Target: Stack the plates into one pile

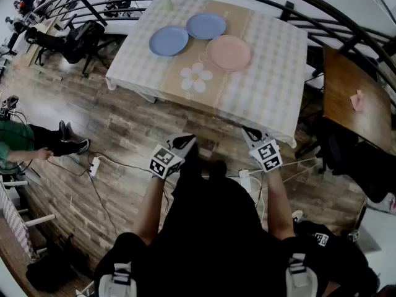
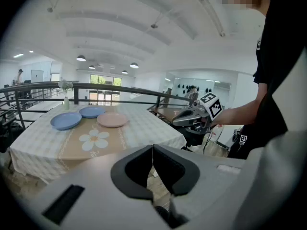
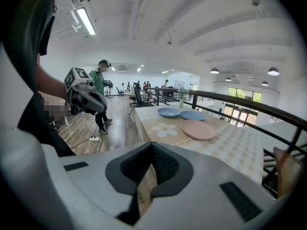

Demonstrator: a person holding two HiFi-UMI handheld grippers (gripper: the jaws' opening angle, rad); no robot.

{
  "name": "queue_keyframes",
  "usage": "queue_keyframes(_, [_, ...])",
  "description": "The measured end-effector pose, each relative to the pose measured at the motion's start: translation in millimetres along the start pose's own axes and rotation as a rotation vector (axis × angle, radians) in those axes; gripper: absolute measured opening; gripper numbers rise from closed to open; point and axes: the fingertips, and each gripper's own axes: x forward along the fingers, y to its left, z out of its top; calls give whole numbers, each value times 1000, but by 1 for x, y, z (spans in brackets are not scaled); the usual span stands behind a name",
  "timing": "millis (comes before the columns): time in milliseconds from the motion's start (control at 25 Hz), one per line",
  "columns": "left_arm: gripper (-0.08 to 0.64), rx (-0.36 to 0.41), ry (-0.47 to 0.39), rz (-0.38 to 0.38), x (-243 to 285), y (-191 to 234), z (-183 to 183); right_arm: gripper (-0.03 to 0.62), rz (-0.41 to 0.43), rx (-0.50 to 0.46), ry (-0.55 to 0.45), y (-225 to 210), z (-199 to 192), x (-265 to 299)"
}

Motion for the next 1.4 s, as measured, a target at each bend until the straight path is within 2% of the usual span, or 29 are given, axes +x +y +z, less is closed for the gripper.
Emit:
queue_keyframes(360, [3, -16, -10, 6, -2, -17, 0, -3, 1, 31, 40, 2, -20, -16])
queue_keyframes(880, [3, 1, -19, 28, -3, -13, 9, -3, 21, 21, 7, -5, -12, -9])
queue_keyframes(1120, [3, -33, -30, 48, -16, 13, 1, -3, 15, 24, 29, -1, -7, 10])
queue_keyframes(1400, [3, -59, -35, 26, -16, 53, 3, -3, -6, 31, 48, -7, 7, 38])
